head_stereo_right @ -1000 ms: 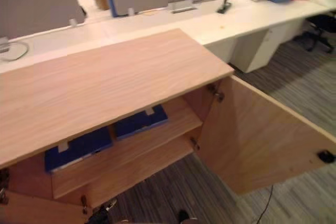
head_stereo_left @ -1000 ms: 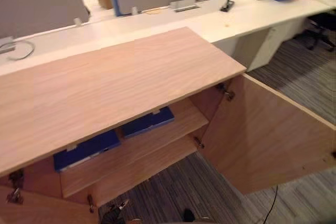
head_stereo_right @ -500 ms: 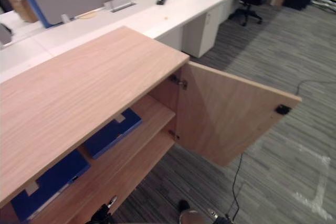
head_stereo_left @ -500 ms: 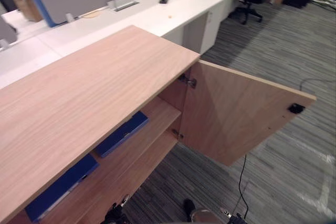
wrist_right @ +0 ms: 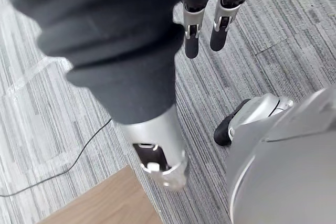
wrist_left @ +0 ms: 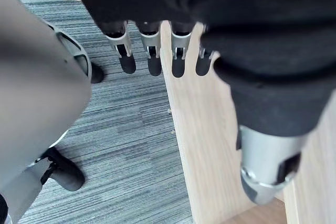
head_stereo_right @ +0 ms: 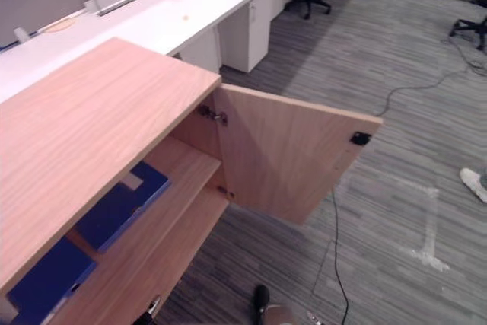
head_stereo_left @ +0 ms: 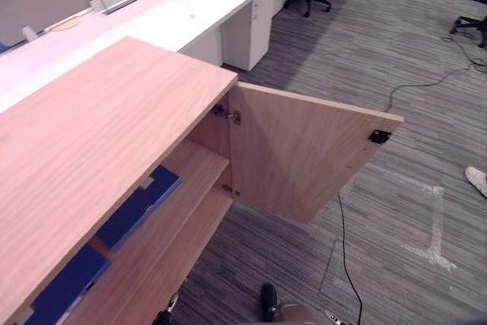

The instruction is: Walk over to the cabinet, pick up the folder, carry it to the office cabinet, place the folder inside the office cabinet, then close the office cabinet door

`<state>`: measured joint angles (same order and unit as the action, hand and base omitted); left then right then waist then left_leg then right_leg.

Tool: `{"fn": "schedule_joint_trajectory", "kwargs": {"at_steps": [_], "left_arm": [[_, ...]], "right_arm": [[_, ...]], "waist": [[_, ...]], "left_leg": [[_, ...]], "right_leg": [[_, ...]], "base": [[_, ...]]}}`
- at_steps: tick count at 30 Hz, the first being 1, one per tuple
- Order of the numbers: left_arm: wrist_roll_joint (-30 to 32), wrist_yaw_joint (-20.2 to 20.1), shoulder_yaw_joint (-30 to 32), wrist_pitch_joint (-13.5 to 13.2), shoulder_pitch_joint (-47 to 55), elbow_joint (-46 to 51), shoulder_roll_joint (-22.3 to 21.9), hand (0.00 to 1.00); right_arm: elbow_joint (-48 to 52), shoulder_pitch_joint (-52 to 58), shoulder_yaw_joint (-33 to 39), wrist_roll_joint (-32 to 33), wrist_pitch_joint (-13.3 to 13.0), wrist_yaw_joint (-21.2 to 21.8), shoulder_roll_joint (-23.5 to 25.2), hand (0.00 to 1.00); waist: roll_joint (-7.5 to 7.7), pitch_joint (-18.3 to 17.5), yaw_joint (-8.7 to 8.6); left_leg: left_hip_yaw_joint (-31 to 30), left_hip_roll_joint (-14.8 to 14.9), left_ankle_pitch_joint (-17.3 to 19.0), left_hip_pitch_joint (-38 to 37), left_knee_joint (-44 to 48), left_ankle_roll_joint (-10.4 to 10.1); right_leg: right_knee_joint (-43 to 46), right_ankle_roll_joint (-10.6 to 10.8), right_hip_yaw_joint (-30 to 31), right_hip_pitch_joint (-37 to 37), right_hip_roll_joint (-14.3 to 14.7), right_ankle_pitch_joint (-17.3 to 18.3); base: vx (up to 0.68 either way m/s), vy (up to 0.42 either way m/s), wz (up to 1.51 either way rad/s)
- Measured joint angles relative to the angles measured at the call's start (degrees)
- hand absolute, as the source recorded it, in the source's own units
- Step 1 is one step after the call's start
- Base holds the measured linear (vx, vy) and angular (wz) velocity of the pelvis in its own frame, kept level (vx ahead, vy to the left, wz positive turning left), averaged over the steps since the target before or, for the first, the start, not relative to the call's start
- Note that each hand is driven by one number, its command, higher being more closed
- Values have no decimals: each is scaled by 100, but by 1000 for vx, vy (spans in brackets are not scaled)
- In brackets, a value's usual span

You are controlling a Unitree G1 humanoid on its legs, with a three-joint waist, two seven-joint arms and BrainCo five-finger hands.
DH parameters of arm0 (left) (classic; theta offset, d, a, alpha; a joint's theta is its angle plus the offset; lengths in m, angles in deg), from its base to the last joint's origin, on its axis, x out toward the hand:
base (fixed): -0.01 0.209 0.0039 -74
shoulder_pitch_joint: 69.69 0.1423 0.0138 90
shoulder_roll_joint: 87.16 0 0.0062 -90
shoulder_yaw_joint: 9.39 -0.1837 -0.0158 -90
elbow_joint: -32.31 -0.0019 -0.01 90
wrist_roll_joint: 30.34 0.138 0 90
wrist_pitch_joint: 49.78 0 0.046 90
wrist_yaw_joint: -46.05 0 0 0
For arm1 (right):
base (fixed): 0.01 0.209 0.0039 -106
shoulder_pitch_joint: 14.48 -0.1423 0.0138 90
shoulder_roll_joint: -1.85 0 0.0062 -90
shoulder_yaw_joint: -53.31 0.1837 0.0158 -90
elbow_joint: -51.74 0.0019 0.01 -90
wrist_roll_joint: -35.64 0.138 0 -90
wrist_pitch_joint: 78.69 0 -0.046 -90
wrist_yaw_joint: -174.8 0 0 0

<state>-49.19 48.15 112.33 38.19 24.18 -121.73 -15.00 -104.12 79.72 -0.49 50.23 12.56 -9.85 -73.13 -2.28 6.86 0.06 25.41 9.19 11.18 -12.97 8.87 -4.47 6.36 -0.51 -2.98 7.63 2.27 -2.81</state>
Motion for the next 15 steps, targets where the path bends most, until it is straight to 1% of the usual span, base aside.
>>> {"fn": "schedule_joint_trajectory", "kwargs": {"at_steps": [1,2,3,4,5,6,7,8,9,10,11,12,13,14,15], "left_arm": [[-15,0,-14,0,-4,0,7,0],[-148,1,-95,0,-8,4,50,0],[-204,3,-131,0,-8,11,70,0],[-273,3,-154,-1,-3,31,80,0],[-340,4,-164,-1,-3,35,81,0],[-423,6,-232,-4,50,41,106,0],[-465,6,-292,-11,71,49,141,0],[-476,6,-338,-14,70,53,162,0],[-489,2,-417,-14,76,65,189,0],[-508,-1,-480,-19,99,68,191,0],[-534,-1,-483,-26,106,70,190,0],[-554,-4,-486,-29,133,74,188,0],[-579,-7,-471,-25,201,64,213,0],[-563,-8,-468,-24,229,58,230,0],[-545,-13,-467,-28,224,59,222,0]], "right_arm": [[-30,1,31,9,2,0,5,0],[-118,14,36,21,1,1,7,0],[-144,17,46,22,4,1,9,0],[-161,19,82,23,4,6,11,0],[-167,19,95,24,4,8,8,0],[-182,19,102,26,3,9,2,0],[-226,20,101,24,6,9,1,0],[-244,17,101,24,6,9,3,0],[-253,15,147,24,9,6,-3,0],[-250,-8,259,25,8,5,-7,0],[-250,-16,258,25,7,5,-10,0],[-249,-25,256,24,5,8,-21,0],[-256,6,255,23,18,9,37,0],[-247,38,258,17,20,13,71,0],[-247,128,270,13,32,15,72,0]], "waist": [[9,4,-5],[70,7,-28],[90,5,-24],[111,20,-10],[127,33,1],[113,56,18],[117,61,28],[134,78,27],[154,90,40],[155,91,76],[154,91,92],[124,76,112],[114,-1,146],[141,-63,107],[161,-63,108]], "left_leg": [[-8,7,1,5,109,-1],[-67,48,14,137,579,-14],[-80,93,29,236,862,-22],[-107,239,74,499,1556,-30],[-121,335,76,626,1922,-28],[-228,524,97,846,2607,7],[-537,536,320,979,2909,89],[-713,490,456,1026,2919,88],[-966,321,690,1129,2750,85],[-1222,84,808,1210,2332,110],[-1367,-25,814,1215,2022,117],[-1663,-182,699,1210,1300,47],[-1610,-298,581,1138,1085,107],[-1578,-363,555,1110,946,138],[-1502,-493,462,1045,727,174]], "right_leg": [[-34,-3,22,-50,-5,-10],[-38,-2,54,-132,-61,-7],[-33,-4,72,-154,-76,-4],[-35,1,142,-206,-63,5],[-36,-4,184,-232,-40,7],[-52,-27,277,-327,2,20],[-110,-50,397,-432,62,30],[-154,-82,434,-494,68,42],[-242,-88,514,-579,56,28],[-275,-35,660,-580,33,16],[-304,27,743,-569,30,18],[-356,116,881,-525,65,-30],[-502,188,984,-556,23,-90],[-616,234,960,-611,-26,-146],[-747,208,962,-639,-148,-227]], "base": [[38,19,-14],[25,-5,-7],[26,-30,-11],[12,-26,-18],[20,-25,-33],[33,3,-39],[39,16,-35],[30,61,-29],[-18,125,-38],[-34,146,-47],[-81,174,-69],[-72,172,-79],[-50,165,-66],[49,163,-41],[85,162,-16]]}}
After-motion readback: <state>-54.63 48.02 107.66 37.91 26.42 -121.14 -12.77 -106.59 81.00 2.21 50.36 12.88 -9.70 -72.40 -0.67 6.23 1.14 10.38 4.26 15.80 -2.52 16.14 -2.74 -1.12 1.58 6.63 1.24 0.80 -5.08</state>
